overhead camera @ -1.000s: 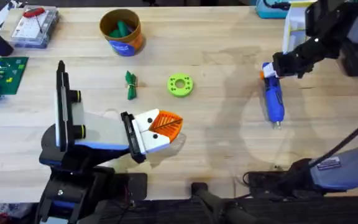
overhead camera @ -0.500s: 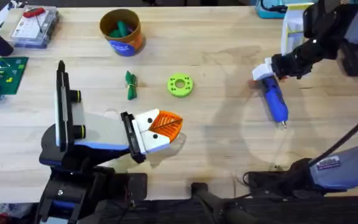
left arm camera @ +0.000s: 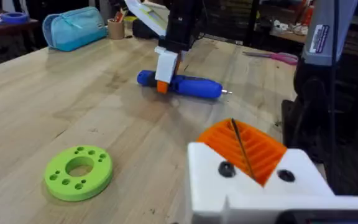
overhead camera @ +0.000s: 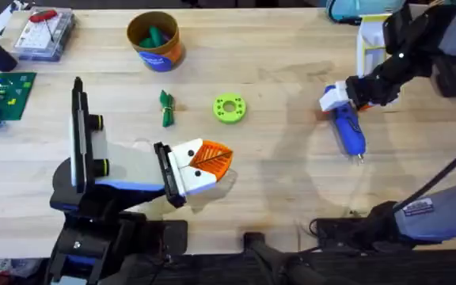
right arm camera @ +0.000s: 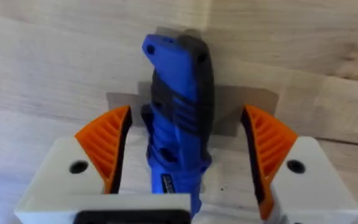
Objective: Pick up the gripper from the table and insert it into the empty holder that is missing its gripper. Then pick up a screw, insert it into the mounting hole, and use the screwdriver to tighten it. Finally, clean up the table by picking up the vegetable and placing it into the bucket.
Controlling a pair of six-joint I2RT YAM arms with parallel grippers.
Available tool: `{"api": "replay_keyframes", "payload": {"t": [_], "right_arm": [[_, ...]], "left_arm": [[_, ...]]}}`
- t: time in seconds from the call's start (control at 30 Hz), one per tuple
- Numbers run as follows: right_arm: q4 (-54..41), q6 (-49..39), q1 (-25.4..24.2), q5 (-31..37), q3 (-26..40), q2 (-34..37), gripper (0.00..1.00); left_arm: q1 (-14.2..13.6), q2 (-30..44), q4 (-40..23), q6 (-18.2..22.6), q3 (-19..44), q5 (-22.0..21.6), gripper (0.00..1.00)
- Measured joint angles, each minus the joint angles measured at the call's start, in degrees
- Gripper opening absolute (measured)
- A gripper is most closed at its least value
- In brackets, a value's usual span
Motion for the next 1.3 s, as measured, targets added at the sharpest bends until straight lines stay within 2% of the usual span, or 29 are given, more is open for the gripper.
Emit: {"api": "replay_keyframes", "payload": {"t": [0.4,0.53,0.63,0.83,0.97,1.0,1.07,1.3], "right_arm": [[-0.36,-0.03,0.38,1.75,0.01,0.0,0.996],[-0.13,-0.46,0.38,1.87,0.01,0.0,0.946],[0.34,-0.81,0.39,1.87,0.0,0.0,0.865],[1.46,-1.52,0.43,1.87,0.0,0.0,0.613],[1.75,-1.84,0.43,2.03,-0.02,0.0,0.333],[1.95,-1.61,0.43,2.07,-0.02,0.0,0.216],[2.2,-1.68,0.43,2.09,-0.02,0.01,0.175],[2.54,-1.68,0.43,2.06,0.01,0.61,0.172]], "left_arm": [[0.0,0.0,-0.02,0.02,0.0,0.0,0.016],[0.0,0.0,-0.01,0.0,0.0,0.0,0.016],[0.0,0.0,0.0,0.0,0.0,0.0,0.016],[0.0,0.0,-0.02,0.0,0.0,0.0,0.016],[0.0,0.0,0.0,0.0,0.0,-0.02,0.016],[0.0,0.0,-0.02,0.02,0.0,-0.02,0.016],[0.0,0.0,-0.02,0.02,0.0,-0.02,0.016],[0.0,0.0,-0.01,0.0,0.0,-0.02,0.016]]}}
